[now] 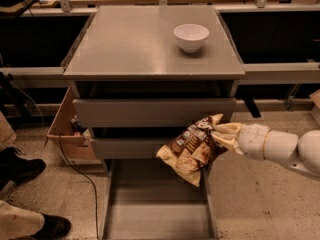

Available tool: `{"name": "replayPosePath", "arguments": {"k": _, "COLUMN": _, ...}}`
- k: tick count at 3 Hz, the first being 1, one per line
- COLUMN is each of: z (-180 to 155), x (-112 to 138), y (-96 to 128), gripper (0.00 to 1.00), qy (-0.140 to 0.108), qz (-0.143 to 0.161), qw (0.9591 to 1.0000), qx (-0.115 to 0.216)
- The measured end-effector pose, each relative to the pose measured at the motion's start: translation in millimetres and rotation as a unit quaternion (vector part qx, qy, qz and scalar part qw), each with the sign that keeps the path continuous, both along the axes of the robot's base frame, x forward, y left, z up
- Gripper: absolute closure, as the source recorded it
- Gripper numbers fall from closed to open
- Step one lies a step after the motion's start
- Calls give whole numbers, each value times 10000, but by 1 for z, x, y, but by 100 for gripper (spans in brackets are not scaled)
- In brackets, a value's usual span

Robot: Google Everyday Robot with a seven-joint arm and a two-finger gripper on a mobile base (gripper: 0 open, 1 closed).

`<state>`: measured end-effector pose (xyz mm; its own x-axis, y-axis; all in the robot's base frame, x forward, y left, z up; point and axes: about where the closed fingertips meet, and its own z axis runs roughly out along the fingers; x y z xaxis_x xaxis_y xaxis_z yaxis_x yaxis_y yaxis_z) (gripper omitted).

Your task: Pick brown chip bag from bottom drawer and place on counter

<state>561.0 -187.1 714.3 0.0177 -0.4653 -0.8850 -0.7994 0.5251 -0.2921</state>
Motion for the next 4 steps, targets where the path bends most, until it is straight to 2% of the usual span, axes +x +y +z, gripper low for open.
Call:
{"name": "replayPosePath", "arguments": {"k": 1, "z": 67, "x": -19, "y": 10, "gripper": 100, "qy": -530, "qz": 95, "qw": 9981, "qx": -285}}
{"name": "replayPosePath", "arguments": {"k": 2, "z": 67, "x": -19, "y": 10, "gripper": 100, "qy": -530, "qz": 95, "qw": 9981, "qx": -285}}
{"name": "replayPosePath", "arguments": {"k": 3, "z": 112, "x": -4, "y": 12, "gripper": 100, "qy": -932, "qz": 59, "qw": 9946, "qx": -442}}
{"name": "replayPosePath", "arguments": {"k": 4, "z": 171, "x": 13, "y": 7, "gripper": 100, "qy": -1418, "qz": -3, "qw": 9879, "qx": -629}}
